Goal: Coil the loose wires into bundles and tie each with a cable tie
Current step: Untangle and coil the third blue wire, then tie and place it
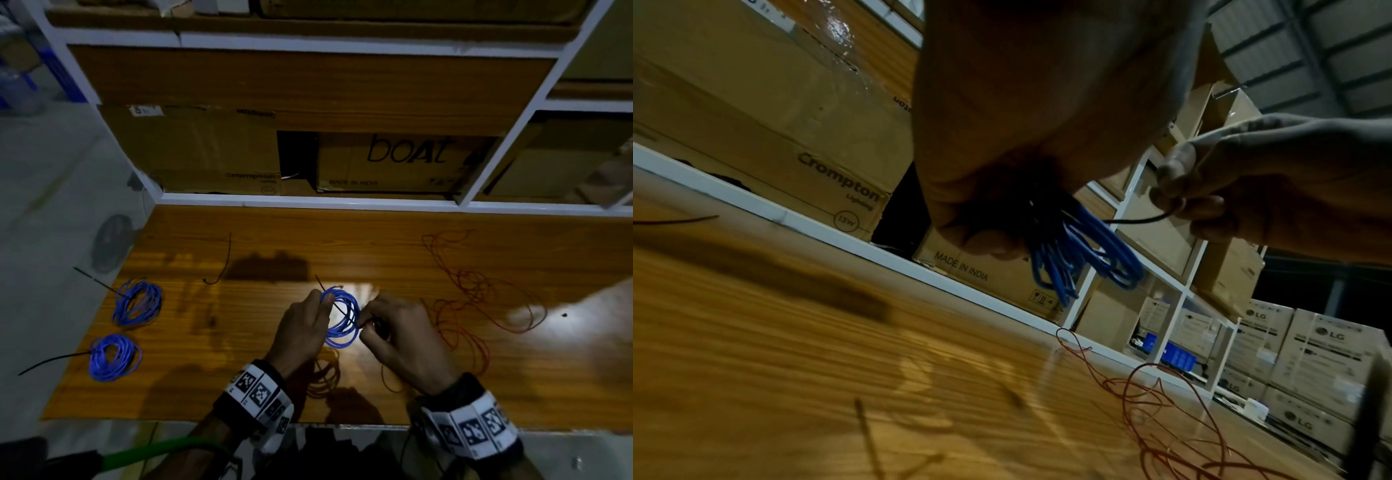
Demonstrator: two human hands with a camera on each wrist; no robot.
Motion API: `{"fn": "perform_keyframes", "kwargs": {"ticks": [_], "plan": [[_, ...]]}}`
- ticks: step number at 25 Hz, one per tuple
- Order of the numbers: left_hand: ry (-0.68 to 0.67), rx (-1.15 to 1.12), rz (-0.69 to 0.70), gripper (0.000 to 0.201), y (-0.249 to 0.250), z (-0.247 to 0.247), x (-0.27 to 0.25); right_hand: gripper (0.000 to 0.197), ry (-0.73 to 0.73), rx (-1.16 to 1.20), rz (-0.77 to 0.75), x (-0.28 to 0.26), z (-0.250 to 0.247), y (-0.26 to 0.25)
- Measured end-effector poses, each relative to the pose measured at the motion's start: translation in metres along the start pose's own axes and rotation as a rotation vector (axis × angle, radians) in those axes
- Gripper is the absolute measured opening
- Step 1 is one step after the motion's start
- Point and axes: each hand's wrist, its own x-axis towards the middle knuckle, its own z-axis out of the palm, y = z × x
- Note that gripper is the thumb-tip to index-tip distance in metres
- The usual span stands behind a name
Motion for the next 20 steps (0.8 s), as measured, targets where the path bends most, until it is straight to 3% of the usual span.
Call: {"fn": "perform_keyframes", "kwargs": {"ticks": [9,15,20], "plan": [[-0.152,-0.153,0.049,0.032,0.01,0.001,-0.006,0.021,-0.087,-0.138,-0.093,-0.005,0.031,0.014],[-0.16,-0.266,-0.02,0.035,-0.001,0.011,-0.009,0.034,-0.09,-0.31,-0.128,-0.013,0.028,0.02],[-0.13,-0.311,0.008,0.028,0.0,0.013,-0.011,0.039,-0.108,-0.337,-0.152,-0.021,0.03,0.022]]}}
